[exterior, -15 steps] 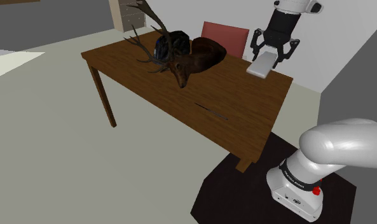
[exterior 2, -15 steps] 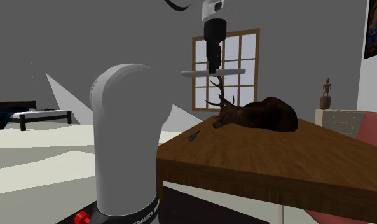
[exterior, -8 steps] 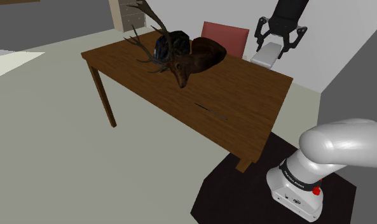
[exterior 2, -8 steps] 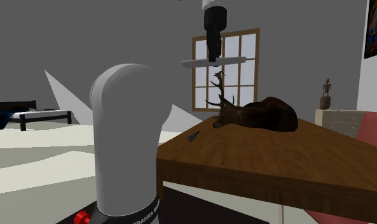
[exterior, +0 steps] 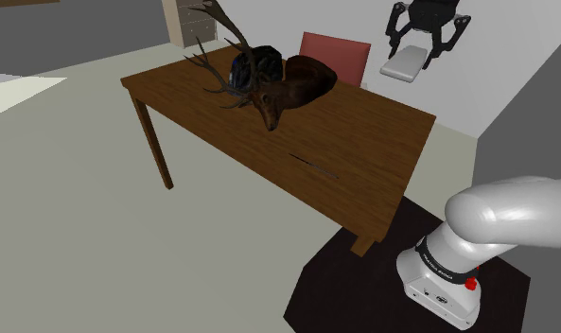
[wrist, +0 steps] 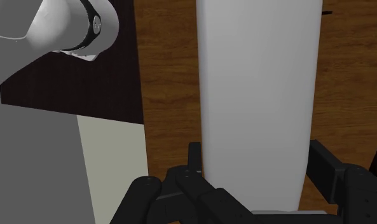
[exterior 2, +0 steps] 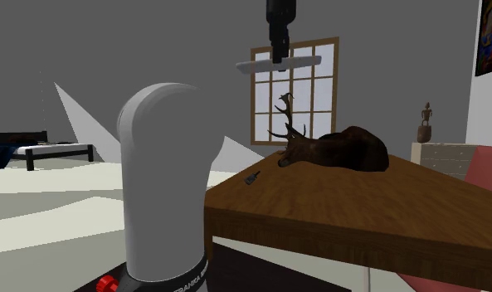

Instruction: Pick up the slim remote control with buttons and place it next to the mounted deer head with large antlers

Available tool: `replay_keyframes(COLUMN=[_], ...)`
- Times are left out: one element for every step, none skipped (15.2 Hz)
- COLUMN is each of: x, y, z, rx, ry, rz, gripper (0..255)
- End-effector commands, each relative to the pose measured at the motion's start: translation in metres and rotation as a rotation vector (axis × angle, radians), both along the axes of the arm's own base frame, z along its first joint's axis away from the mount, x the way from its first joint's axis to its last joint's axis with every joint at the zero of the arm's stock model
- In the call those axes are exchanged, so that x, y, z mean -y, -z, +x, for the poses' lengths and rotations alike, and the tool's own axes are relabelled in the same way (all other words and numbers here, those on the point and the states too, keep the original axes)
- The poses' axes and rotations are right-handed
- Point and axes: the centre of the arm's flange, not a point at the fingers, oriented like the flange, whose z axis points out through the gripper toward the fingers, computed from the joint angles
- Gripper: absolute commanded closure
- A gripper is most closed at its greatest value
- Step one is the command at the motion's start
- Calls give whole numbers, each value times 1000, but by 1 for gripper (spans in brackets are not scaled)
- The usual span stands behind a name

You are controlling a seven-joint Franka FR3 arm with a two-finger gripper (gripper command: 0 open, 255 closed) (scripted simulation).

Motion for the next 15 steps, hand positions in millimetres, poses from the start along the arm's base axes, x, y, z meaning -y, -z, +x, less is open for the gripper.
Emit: replay_keyframes(x=[1, 1, 1, 1, 1, 1, 1, 1, 1, 1, 1, 1, 1, 1, 1], y=[-11, -16, -21, -26, -32, -37, -42, -48, -53, -58, -63, -69, -74, -79, -85], z=[0, 0, 0, 0, 0, 0, 0, 0, 0, 0, 0, 0, 0, 0, 0], rx=[0, 0, 0, 0, 0, 0, 0, 0, 0, 0, 0, 0, 0, 0, 0], ry=[0, 0, 0, 0, 0, 0, 0, 0, 0, 0, 0, 0, 0, 0, 0], rz=[0, 0, 0, 0, 0, 0, 0, 0, 0, 0, 0, 0, 0, 0, 0], gripper=[255, 255, 255, 255, 255, 255, 255, 255, 255, 255, 255, 255, 255, 255, 255])
